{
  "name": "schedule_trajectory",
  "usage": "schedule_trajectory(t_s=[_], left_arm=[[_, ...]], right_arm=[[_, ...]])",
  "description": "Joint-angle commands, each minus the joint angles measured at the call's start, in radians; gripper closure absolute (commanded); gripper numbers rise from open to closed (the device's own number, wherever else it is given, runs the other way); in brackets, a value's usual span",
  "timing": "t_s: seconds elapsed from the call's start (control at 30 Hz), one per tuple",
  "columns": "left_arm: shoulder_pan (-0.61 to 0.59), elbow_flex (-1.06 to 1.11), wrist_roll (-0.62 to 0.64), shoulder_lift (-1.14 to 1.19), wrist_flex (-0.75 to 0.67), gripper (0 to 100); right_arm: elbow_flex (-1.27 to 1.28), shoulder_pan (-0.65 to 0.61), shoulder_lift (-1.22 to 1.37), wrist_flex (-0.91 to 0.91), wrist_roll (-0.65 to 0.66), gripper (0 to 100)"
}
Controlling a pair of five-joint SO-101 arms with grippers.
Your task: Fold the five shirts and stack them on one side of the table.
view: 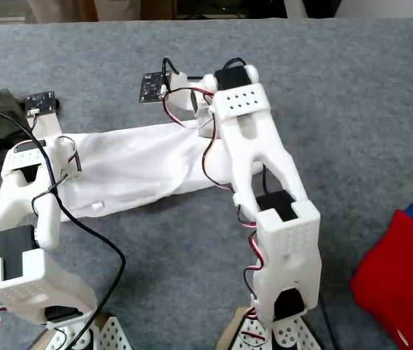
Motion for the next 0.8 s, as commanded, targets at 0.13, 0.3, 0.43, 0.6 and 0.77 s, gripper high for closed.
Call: schedule_trajectory(t_s=[0.13,0.3,0.43,0.6,0.77], left_arm=[[-0.017,-0.003,0.002,-0.041,-0.017,98],[0.018,-0.028,0.003,-0.067,0.064,98],[0.094,-0.072,0.0,-0.16,0.239,94],[0.068,-0.155,-0.086,-0.283,0.434,75],[-0.051,-0.264,-0.132,-0.349,0.537,68]], right_arm=[[-0.027,-0.025,-0.087,0.114,-0.18,97.2],[0.041,0.001,-0.094,0.115,-0.393,99.6],[0.044,0.117,-0.11,0.158,-0.45,99.4],[0.05,0.308,-0.182,0.244,-0.377,99.4],[0.051,0.43,-0.251,0.288,-0.301,99.4]])
